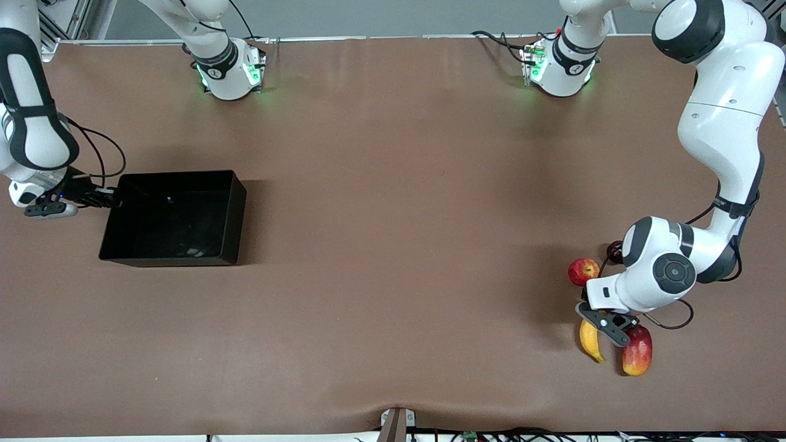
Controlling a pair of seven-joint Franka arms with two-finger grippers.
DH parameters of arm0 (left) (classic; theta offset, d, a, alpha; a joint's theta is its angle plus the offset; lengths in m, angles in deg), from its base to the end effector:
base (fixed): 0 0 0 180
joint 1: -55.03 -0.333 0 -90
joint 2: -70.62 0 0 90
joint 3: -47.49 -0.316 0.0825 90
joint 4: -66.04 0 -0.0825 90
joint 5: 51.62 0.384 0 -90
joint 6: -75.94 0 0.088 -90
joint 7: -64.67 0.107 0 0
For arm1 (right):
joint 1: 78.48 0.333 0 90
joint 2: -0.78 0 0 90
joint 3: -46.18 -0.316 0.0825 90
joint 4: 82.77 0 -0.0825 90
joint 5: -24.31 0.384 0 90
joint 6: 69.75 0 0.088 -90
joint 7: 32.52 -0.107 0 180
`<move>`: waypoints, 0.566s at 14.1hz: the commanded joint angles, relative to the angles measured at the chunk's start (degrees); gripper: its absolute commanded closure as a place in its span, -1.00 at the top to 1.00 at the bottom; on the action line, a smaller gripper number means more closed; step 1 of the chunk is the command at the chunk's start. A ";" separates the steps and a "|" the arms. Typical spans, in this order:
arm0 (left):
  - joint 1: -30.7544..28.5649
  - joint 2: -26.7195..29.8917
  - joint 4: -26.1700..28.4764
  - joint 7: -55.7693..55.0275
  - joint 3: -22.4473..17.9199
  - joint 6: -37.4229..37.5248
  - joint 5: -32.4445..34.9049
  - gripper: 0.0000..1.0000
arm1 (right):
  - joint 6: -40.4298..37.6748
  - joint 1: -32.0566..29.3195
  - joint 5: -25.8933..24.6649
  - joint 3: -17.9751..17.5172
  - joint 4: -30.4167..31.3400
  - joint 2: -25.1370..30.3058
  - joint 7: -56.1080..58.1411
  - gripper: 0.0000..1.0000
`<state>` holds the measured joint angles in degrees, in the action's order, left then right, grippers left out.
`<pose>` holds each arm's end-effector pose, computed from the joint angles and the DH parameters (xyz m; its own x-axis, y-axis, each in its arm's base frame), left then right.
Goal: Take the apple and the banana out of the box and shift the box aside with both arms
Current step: 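Drag the box with the right gripper while the left gripper carries the banana, then release the banana by the mango and the box with both grippers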
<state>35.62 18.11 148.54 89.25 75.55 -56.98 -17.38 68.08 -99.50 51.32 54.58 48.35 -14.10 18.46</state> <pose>0.7285 -0.0281 0.1899 0.7009 -0.7120 0.0421 -0.7050 -0.7006 -0.1098 0.4509 -0.2525 0.2283 0.9980 -0.0034 0.0636 0.0141 -0.9619 -0.2731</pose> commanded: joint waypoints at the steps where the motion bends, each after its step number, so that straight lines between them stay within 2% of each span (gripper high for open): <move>1: 0.16 0.48 -1.11 -1.54 -0.28 -0.77 0.91 1.00 | -1.24 -0.69 4.88 -1.45 -0.68 -0.50 3.24 1.00; 4: 0.16 3.98 -0.85 -8.91 0.42 1.50 0.56 1.00 | -5.09 -0.42 4.73 -1.28 -4.27 -0.24 2.72 1.00; 7: -1.77 8.55 -1.02 -13.66 4.63 9.92 -2.58 1.00 | -5.90 0.97 3.94 -1.45 -9.55 -0.07 2.72 1.00; 8: -1.95 10.83 -1.11 -15.15 5.34 13.26 -4.52 1.00 | -5.90 2.46 2.10 -1.36 -11.83 0.11 2.63 1.00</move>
<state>34.79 23.62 146.17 76.69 79.23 -49.49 -18.99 63.33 -99.00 54.29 53.29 40.22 -14.59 20.39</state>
